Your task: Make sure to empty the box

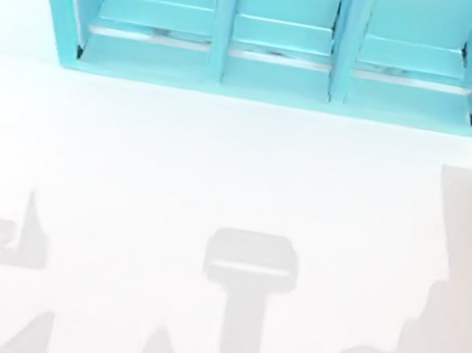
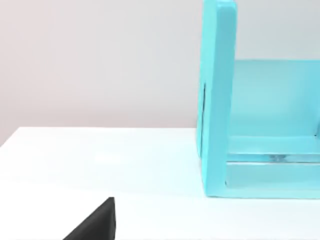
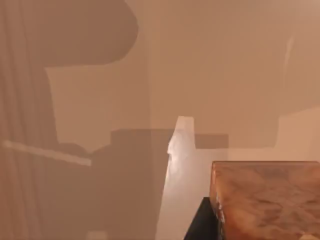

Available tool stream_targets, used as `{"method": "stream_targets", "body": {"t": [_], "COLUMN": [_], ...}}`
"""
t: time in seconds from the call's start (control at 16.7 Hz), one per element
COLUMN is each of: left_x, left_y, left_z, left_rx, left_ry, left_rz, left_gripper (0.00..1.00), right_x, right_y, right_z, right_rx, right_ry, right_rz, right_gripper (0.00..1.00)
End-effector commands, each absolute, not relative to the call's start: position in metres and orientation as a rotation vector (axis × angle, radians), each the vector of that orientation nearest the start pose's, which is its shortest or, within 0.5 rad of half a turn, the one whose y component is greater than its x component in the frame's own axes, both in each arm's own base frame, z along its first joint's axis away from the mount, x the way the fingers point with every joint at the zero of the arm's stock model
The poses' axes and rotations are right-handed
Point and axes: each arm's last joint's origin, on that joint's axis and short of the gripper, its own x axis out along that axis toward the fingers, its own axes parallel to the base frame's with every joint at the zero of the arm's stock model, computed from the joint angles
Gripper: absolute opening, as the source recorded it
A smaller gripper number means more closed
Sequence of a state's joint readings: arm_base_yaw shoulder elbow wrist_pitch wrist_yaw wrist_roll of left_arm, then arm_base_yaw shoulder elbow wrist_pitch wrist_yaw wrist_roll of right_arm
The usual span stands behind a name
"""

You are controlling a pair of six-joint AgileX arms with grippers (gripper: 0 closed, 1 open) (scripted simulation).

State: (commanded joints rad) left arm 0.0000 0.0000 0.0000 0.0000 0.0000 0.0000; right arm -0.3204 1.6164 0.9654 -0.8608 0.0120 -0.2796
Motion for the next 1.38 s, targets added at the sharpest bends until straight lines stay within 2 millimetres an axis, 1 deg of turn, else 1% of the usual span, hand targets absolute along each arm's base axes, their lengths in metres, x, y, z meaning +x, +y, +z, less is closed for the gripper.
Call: {"method": "stream_targets", "body": {"t": [0.12,0.24,0.3,0.36,0.42,0.48,0.54,0.72,0.84,1.14,1.26,1.38], "left_x": [0.106,0.106,0.106,0.106,0.106,0.106,0.106,0.106,0.106,0.106,0.106,0.106], "left_y": [-0.001,-0.001,-0.001,-0.001,-0.001,-0.001,-0.001,-0.001,-0.001,-0.001,-0.001,-0.001], "left_z": [0.160,0.160,0.160,0.160,0.160,0.160,0.160,0.160,0.160,0.160,0.160,0.160], "left_rx": [0.000,0.000,0.000,0.000,0.000,0.000,0.000,0.000,0.000,0.000,0.000,0.000], "left_ry": [0.000,0.000,0.000,0.000,0.000,0.000,0.000,0.000,0.000,0.000,0.000,0.000], "left_rz": [0.000,0.000,0.000,0.000,0.000,0.000,0.000,0.000,0.000,0.000,0.000,0.000], "left_gripper": [1.00,1.00,1.00,1.00,1.00,1.00,1.00,1.00,1.00,1.00,1.00,1.00], "right_x": [0.259,0.250,0.246,0.241,0.238,0.237,0.238,0.251,0.258,0.258,0.264,0.277], "right_y": [-0.085,-0.082,-0.081,-0.080,-0.079,-0.079,-0.079,-0.084,-0.086,-0.084,-0.077,-0.059], "right_z": [0.205,0.247,0.264,0.276,0.283,0.285,0.282,0.267,0.263,0.262,0.259,0.252], "right_rx": [-0.012,-0.027,-0.028,-0.026,-0.020,-0.011,0.001,0.025,0.025,0.024,0.026,0.028], "right_ry": [1.456,1.418,1.414,1.418,1.433,1.456,1.490,1.562,1.569,1.572,1.582,1.597], "right_rz": [-0.094,-0.121,-0.127,-0.128,-0.122,-0.110,-0.092,-0.033,-0.012,-0.010,-0.008,-0.006], "right_gripper": [0.00,0.00,0.00,0.00,0.00,0.00,0.00,0.00,0.00,0.00,0.00,0.00]}}
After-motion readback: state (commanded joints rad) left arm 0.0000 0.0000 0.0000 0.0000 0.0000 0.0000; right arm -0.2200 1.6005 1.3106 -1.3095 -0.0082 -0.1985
